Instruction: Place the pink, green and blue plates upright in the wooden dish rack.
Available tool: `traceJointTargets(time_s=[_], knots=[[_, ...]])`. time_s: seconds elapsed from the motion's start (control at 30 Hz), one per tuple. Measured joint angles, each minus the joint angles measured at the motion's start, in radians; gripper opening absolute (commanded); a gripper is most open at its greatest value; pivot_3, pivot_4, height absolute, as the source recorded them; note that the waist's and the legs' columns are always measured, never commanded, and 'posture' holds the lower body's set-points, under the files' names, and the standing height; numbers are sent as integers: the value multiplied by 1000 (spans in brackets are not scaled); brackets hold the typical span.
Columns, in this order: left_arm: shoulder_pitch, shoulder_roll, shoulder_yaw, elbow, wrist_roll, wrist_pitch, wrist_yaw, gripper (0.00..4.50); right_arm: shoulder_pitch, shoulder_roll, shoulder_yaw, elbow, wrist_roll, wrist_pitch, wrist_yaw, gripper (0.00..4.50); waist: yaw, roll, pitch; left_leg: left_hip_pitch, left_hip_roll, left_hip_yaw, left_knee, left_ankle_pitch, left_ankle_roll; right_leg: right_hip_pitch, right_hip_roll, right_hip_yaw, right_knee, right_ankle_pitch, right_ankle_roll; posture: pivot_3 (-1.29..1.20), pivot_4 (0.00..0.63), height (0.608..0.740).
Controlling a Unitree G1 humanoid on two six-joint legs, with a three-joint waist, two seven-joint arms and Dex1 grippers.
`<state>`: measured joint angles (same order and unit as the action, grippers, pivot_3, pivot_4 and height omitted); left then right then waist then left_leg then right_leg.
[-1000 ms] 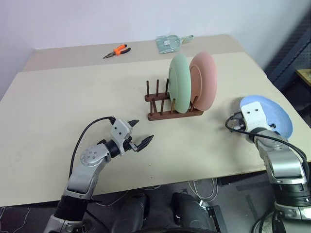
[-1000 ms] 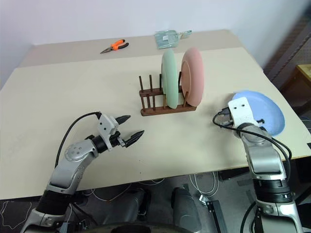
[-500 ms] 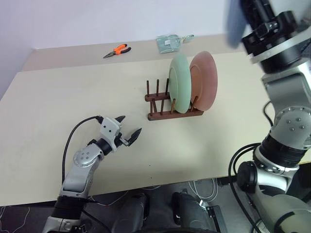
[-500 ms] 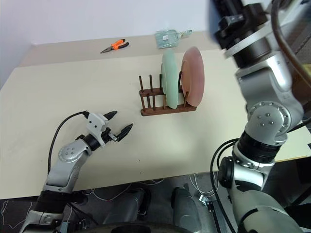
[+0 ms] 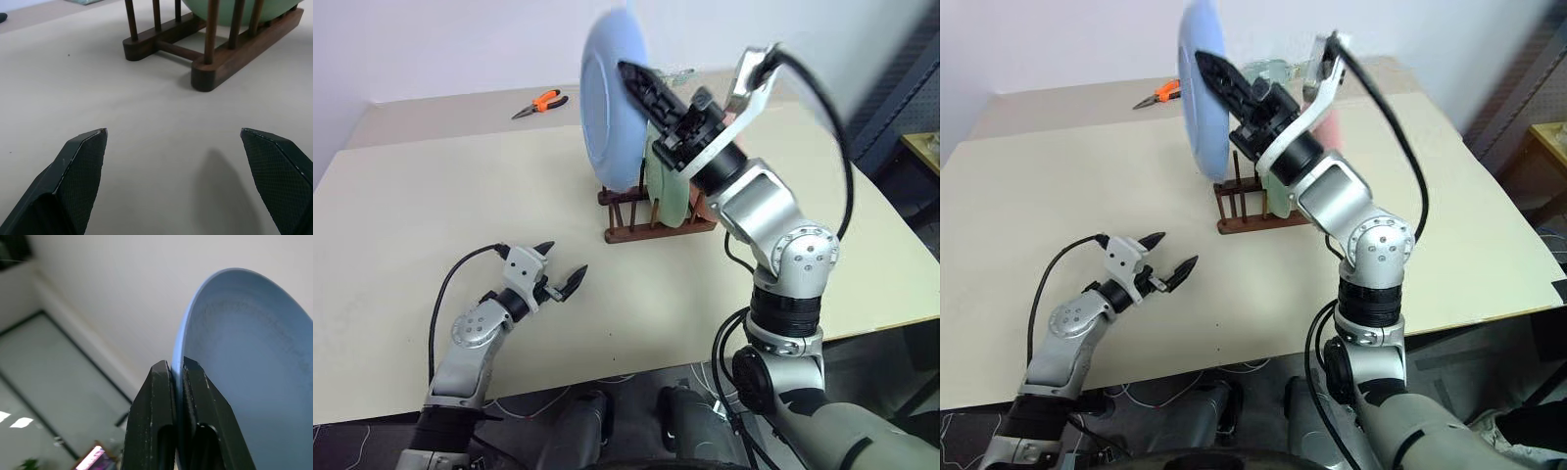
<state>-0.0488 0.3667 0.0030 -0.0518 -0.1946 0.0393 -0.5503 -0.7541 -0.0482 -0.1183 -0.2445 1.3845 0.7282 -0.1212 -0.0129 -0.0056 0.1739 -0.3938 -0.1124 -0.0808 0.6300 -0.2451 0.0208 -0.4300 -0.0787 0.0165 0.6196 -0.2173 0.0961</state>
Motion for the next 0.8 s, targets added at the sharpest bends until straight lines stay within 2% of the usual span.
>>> traceJointTargets(time_s=[0.33, 0.43, 0.63, 0.67, 0.8], knots=[[24, -1, -19, -39, -16, 15, -35, 4500, 20, 21, 34, 63, -135, -2, -44, 39, -1, 0, 0, 0, 0, 0, 0, 0, 0, 0, 0, 0, 0, 0, 0, 0, 150, 740], [28, -2, -25, -57, -34, 21, -54, 4500, 20, 23, 34, 110, -191, -5, -42, 1051, -1, 0, 0, 0, 0, 0, 0, 0, 0, 0, 0, 0, 0, 0, 0, 0, 150, 740], [28, -3, -26, -74, -36, 37, -56, 4500, 10, 6, 45, 131, -297, -16, 20, 4171, -1, 0, 0, 0, 0, 0, 0, 0, 0, 0, 0, 0, 0, 0, 0, 0, 150, 740], [28, -3, -26, -76, -36, 43, -56, 4500, -1, -14, 61, 131, -336, -23, 46, 4433, -1, 0, 0, 0, 0, 0, 0, 0, 0, 0, 0, 0, 0, 0, 0, 0, 150, 740], [28, -3, -26, -89, -36, 62, -55, 4500, -47, -103, 133, 103, -507, -86, 175, 4433, 0, 0, 0, 0, 0, 0, 0, 0, 0, 0, 0, -1, 0, 0, 0, 0, 150, 740]])
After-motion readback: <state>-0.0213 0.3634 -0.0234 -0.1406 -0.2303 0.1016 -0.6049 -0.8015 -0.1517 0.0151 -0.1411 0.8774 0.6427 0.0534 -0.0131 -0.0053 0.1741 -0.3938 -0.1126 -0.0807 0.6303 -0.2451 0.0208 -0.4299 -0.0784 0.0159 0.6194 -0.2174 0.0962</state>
